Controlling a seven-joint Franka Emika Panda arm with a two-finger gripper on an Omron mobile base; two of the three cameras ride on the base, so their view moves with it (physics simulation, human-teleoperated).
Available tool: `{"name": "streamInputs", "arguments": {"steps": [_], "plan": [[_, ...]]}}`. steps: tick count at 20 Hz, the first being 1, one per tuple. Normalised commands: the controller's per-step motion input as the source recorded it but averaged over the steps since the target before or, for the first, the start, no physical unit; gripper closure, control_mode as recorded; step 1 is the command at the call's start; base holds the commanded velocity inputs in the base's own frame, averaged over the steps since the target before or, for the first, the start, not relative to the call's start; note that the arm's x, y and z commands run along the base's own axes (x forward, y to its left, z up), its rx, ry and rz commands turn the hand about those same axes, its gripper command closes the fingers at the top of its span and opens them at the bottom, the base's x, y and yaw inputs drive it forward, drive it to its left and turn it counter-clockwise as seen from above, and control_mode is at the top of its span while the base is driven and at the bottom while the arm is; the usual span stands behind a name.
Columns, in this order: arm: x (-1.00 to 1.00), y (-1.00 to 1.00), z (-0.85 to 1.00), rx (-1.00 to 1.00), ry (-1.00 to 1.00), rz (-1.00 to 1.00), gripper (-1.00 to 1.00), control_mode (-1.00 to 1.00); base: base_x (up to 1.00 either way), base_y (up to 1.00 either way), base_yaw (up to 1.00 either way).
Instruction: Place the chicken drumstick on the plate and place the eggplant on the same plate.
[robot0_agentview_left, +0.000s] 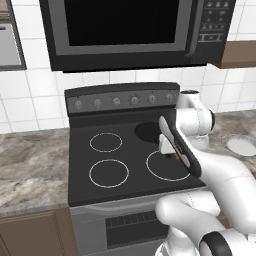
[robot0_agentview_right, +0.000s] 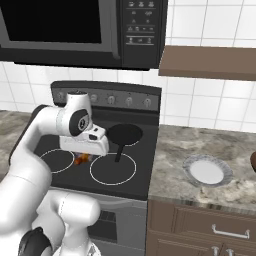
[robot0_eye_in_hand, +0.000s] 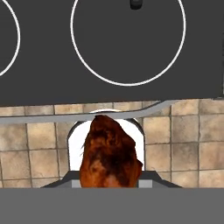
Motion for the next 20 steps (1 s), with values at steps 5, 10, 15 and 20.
{"name": "streamInputs", "arguments": {"steps": [5, 10, 15, 20], "plan": [[-0.01, 0.00, 0.00, 0.00, 0.00, 0.00, 1.00, 1.00, -0.29, -0.17, 0.00], [0.00, 0.00, 0.00, 0.00, 0.00, 0.00, 1.00, 1.00, -0.82, -0.57, 0.00], [0.00, 0.00, 0.00, 0.00, 0.00, 0.00, 1.00, 1.00, -0.34, -0.86, 0.00], [0.00, 0.00, 0.00, 0.00, 0.00, 0.00, 1.00, 1.00, 0.00, -0.96, 0.00]]}}
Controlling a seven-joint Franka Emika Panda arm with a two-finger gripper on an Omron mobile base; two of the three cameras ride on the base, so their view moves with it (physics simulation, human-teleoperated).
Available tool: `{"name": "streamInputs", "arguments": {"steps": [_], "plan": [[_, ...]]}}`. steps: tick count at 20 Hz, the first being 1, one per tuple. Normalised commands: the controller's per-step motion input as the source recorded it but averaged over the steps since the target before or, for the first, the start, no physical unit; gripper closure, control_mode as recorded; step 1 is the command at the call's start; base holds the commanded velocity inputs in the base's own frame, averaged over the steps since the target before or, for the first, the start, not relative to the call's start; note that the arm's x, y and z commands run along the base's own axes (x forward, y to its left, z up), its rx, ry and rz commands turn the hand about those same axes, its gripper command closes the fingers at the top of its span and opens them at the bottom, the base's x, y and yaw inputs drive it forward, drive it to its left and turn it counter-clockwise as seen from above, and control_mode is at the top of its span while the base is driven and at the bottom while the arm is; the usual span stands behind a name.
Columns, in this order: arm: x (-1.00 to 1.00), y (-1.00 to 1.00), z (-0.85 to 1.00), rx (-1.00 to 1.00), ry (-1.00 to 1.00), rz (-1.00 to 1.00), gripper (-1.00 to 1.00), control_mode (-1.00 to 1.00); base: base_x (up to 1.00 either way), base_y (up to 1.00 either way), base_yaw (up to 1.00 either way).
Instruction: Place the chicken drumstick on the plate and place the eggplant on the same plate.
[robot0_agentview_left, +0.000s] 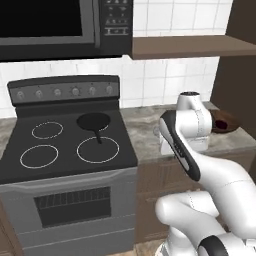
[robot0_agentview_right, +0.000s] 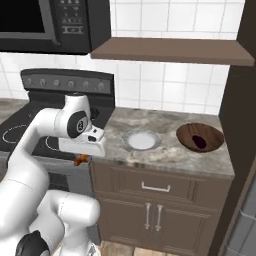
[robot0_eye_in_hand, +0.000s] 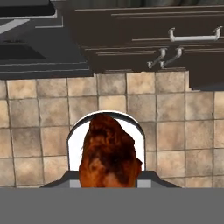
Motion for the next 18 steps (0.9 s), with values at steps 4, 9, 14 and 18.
{"name": "streamInputs", "arguments": {"steps": [4, 9, 14, 18], "plan": [[0.00, 0.00, 0.00, 0.00, 0.00, 0.00, 1.00, 1.00, 0.02, -0.73, 0.00], [0.00, 0.00, 0.00, 0.00, 0.00, 0.00, 1.00, 1.00, 0.40, -0.02, 0.00], [0.00, 0.00, 0.00, 0.00, 0.00, 0.00, 1.00, 1.00, 0.56, -0.12, -0.01], [0.00, 0.00, 0.00, 0.00, 0.00, 0.00, 1.00, 1.00, 0.24, -0.37, -0.12]]}}
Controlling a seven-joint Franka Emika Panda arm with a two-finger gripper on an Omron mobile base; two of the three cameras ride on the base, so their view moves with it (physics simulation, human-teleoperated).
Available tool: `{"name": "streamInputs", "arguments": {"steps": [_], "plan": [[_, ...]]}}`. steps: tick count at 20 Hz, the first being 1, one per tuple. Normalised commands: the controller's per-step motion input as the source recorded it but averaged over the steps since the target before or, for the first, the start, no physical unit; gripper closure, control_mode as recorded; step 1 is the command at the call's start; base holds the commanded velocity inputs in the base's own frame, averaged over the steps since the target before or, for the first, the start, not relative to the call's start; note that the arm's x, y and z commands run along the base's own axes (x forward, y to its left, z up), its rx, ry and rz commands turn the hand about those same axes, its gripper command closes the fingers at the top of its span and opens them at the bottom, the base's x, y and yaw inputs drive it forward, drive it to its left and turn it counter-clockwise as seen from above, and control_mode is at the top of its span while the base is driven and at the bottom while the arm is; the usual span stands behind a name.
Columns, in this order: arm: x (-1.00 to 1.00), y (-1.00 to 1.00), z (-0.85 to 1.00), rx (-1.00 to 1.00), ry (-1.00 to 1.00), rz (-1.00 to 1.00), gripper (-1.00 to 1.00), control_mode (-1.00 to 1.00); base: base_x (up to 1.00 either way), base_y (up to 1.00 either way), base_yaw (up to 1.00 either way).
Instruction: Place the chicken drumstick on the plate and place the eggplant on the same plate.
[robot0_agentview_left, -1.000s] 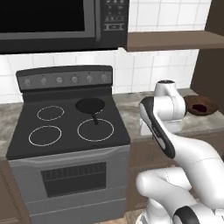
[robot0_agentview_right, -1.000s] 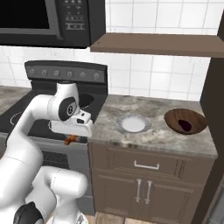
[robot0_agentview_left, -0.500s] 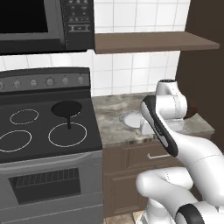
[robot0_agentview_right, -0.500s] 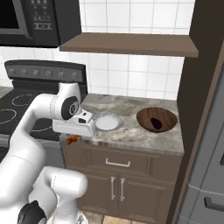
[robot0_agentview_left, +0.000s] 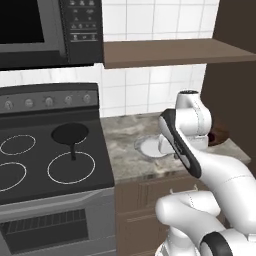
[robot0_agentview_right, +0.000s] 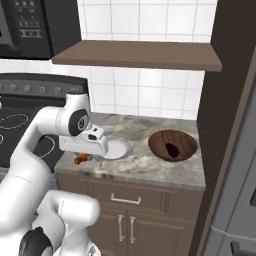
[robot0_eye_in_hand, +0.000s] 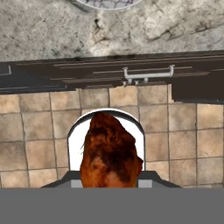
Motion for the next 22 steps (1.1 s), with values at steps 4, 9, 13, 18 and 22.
{"name": "streamInputs", "arguments": {"steps": [4, 9, 13, 18, 22], "plan": [[0.00, 0.00, 0.00, 0.00, 0.00, 0.00, 1.00, 1.00, 0.23, -0.22, -0.13], [0.00, 0.00, 0.00, 0.00, 0.00, 0.00, 1.00, 1.00, 0.50, -0.10, -0.02], [0.00, 0.00, 0.00, 0.00, 0.00, 0.00, 1.00, 1.00, 0.58, -0.26, 0.01], [0.00, 0.00, 0.00, 0.00, 0.00, 0.00, 1.00, 1.00, 0.58, -0.27, 0.03], [0.00, 0.00, 0.00, 0.00, 0.00, 0.00, 1.00, 1.00, 0.61, -0.23, 0.02]]}}
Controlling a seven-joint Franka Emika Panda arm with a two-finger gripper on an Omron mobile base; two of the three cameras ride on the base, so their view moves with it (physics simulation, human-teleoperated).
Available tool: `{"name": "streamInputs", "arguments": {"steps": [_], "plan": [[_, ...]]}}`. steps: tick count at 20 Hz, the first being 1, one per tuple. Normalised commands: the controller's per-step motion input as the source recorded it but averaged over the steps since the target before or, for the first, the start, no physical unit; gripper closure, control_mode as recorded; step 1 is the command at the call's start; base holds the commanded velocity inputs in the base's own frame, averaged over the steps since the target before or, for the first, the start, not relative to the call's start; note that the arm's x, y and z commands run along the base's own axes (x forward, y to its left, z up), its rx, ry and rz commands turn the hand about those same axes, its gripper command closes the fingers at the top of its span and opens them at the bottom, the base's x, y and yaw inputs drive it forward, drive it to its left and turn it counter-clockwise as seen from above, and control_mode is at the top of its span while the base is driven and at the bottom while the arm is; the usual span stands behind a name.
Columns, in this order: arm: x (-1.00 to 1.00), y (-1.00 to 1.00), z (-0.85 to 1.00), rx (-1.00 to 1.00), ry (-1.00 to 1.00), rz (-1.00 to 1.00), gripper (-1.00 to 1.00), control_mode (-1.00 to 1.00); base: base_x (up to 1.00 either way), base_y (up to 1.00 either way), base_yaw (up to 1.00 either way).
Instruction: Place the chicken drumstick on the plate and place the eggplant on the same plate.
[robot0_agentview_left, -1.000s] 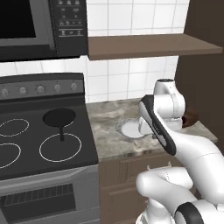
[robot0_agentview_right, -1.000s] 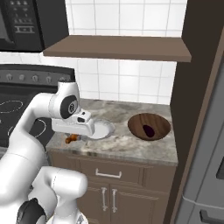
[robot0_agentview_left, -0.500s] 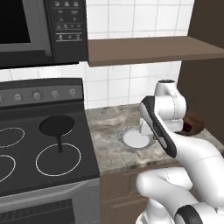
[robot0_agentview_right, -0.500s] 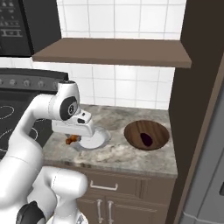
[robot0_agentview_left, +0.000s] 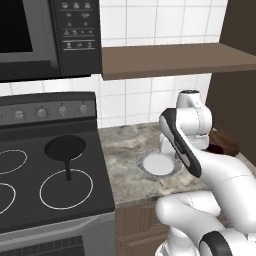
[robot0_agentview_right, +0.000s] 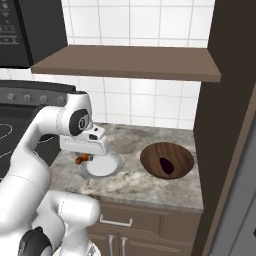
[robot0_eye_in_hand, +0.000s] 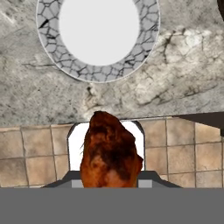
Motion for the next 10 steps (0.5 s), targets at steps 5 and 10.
{"name": "streamInputs", "arguments": {"steps": [5, 10], "plan": [[0.44, -0.07, -0.19, 0.00, 0.00, 0.00, 1.00, -1.00, 0.25, -0.07, 0.01], [0.75, 0.00, -0.54, 0.00, 0.00, 0.00, 1.00, -1.00, 0.00, 0.00, 0.00]]}}
